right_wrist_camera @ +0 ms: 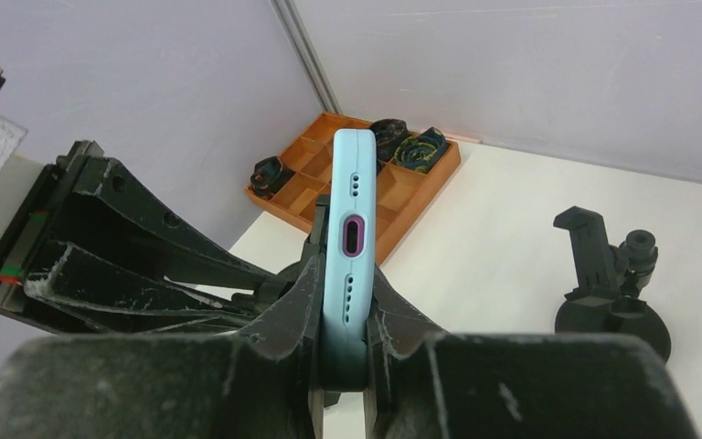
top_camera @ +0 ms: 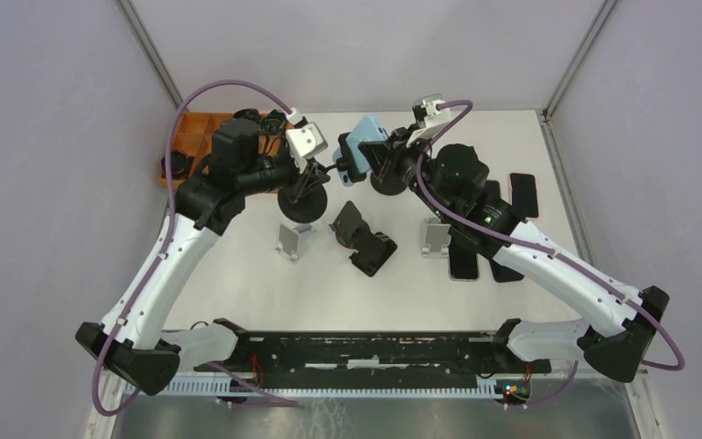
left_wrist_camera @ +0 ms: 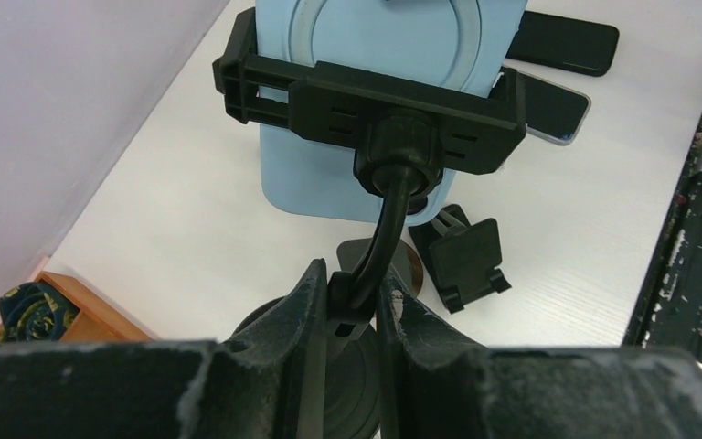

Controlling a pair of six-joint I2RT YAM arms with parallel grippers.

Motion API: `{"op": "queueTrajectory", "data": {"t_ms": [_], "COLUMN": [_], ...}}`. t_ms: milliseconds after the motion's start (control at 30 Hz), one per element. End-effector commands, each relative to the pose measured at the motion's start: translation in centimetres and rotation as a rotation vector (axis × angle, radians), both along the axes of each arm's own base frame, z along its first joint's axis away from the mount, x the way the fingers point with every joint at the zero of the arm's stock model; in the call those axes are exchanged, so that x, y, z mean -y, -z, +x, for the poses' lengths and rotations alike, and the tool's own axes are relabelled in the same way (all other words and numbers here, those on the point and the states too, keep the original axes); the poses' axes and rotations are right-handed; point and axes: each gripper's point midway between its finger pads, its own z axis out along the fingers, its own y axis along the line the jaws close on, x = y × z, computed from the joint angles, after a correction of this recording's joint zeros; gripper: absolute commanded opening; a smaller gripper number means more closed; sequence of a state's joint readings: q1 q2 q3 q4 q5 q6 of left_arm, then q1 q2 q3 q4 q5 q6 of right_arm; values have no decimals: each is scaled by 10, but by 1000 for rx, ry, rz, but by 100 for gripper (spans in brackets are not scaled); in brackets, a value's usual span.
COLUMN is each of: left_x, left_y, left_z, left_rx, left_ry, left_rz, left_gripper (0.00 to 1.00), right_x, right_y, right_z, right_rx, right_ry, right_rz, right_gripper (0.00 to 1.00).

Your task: Remove the phone from the phone stand

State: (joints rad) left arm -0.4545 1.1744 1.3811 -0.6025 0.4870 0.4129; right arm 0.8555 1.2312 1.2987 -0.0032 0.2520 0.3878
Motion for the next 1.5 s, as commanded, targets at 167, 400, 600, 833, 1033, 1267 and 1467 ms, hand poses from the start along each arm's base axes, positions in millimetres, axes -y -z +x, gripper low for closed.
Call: {"op": "queueTrajectory", "data": {"t_ms": [167, 400, 600, 833, 1033, 1267, 1467], "left_x": [-54, -58, -61, -42, -36, -37, -35], "left_y": [8, -10, -21, -4, 36, 39, 50], "left_z": [-15, -17, -13, -21, -16, -13, -20], "left_rx": [-157, -107, -71, -164, -272, -226, -249], "left_ry": [-147, -162, -179, -97, -93, -107, -79], "left_rz": [126, 122, 123, 67, 86, 64, 64], "left_gripper": [2, 2, 2, 2, 2, 4, 44], "right_x": [61, 61, 76, 65, 8, 1, -9], "right_y": [-69, -40, -24, -46, -83, -115, -128], "right_z": [16, 26, 26, 23, -13, -33, -34], "right_rx": [270, 231, 214, 150, 151, 140, 81], "right_ry": [214, 141, 115, 51, -97, -116, -119], "right_rz": [34, 2, 22, 159, 235, 339, 371], "right_gripper": [0, 0, 0, 0, 0, 0, 0]}}
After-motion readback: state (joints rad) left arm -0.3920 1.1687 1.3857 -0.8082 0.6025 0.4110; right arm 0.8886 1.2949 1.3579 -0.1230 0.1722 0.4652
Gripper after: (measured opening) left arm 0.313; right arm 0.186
